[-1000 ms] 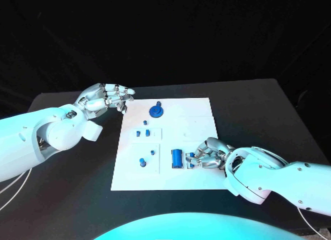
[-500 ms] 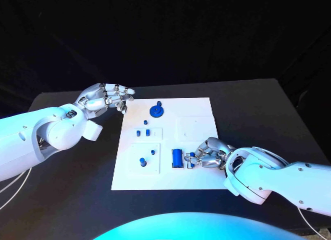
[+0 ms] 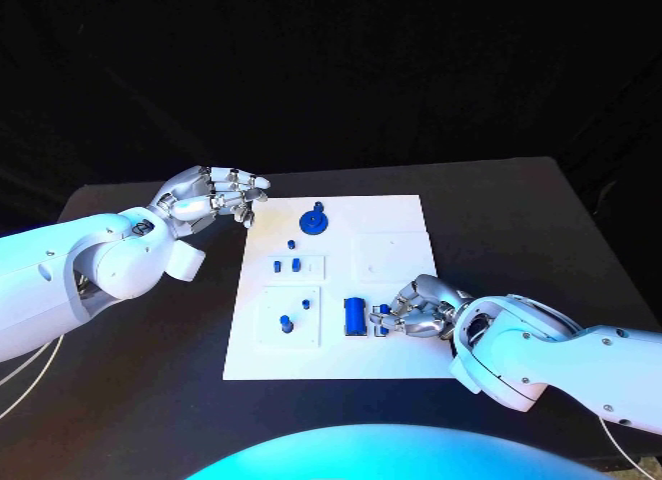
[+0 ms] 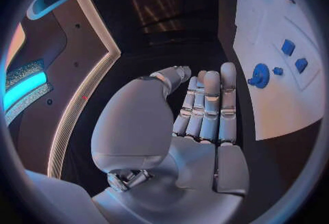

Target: Assemble the parts on the task board

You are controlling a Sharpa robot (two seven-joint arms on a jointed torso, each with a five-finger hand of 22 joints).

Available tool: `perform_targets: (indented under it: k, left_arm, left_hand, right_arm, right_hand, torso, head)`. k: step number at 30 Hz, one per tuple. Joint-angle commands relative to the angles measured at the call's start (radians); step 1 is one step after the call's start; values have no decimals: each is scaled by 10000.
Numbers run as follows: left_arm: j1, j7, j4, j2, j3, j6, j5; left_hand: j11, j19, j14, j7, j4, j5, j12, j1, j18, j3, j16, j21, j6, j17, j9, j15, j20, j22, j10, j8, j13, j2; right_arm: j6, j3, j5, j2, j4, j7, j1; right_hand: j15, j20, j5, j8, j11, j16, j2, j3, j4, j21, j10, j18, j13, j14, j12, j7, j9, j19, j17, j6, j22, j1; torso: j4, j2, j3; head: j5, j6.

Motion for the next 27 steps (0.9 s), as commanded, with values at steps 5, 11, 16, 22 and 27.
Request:
perform_targets:
  k: [5, 11, 16, 22, 27]
  left_arm:
    - [-5, -1, 10, 22, 6, 116, 69]
    - [-6, -37, -32, 44, 6, 108, 68]
    - [-7, -51, -46, 48, 6, 98, 68]
    - [-7, -59, -49, 40, 5, 86, 68]
    - [-7, -48, -47, 36, 5, 69, 67]
  left_hand:
    - [18, 29, -35, -16, 3, 66, 37, -41, 154, 46, -34, -22, -71, 12, -16, 18, 45, -3, -59, 68, -16, 34]
    - [18, 29, -35, -15, 2, 67, 42, -43, 155, 60, -34, -21, -71, 12, -18, 17, 45, -2, -61, 73, -17, 41]
    - [17, 30, -34, -15, -2, 68, 47, -40, 156, 76, -34, -19, -72, 12, -20, 16, 44, -2, -63, 77, -18, 50]
    - [17, 30, -34, -15, -2, 68, 47, -40, 156, 76, -34, -19, -72, 12, -20, 16, 44, -2, -63, 77, -18, 50]
    - [17, 30, -34, -15, -5, 69, 51, -38, 156, 89, -33, -17, -73, 13, -21, 15, 44, -1, -65, 81, -19, 56]
  right_arm:
    - [37, 12, -696, -40, 141, 279, -1]
    - [111, 18, -880, -53, 136, 272, 10]
    - [171, 19, -930, -84, 113, 245, 12]
    - [87, 20, -1239, -152, 88, 269, 13]
    - [-137, 24, -1427, -247, 76, 480, 14]
  right_hand:
    - [-38, -12, 14, 2, -28, 33, 102, -70, -12, 45, 904, -142, 2487, 1043, -5, -2, 11, 1046, 2635, 68, 2634, -10]
    - [-38, -12, 14, 2, -28, 33, 102, -70, -12, 45, 904, -142, 2487, 1043, -5, -2, 11, 1046, 2635, 68, 2634, -10]
    - [-39, -13, 25, 1, -29, 33, 109, -76, -12, 45, 911, -142, 2494, 1043, 10, -3, 10, 1046, 2635, 70, 2634, -4]
    - [-45, -19, 80, -6, -36, 33, 196, -57, -35, 45, 910, -142, 2493, 1043, 8, -10, 7, 1046, 2635, 75, 2634, 106]
    - [-47, -23, 71, -27, -35, 33, 177, -63, -88, 45, 911, -142, 2494, 1043, 10, -6, -1, 1046, 2635, 65, 2634, 383]
  torso:
    - [-8, -4, -3]
    - [5, 7, -6]
    - [1, 2, -10]
    - [7, -3, -8]
    - [5, 2, -3]
  head:
    - [-12, 16]
    - [-23, -3]
    - [-18, -14]
    - [-6, -8]
    - [6, 13]
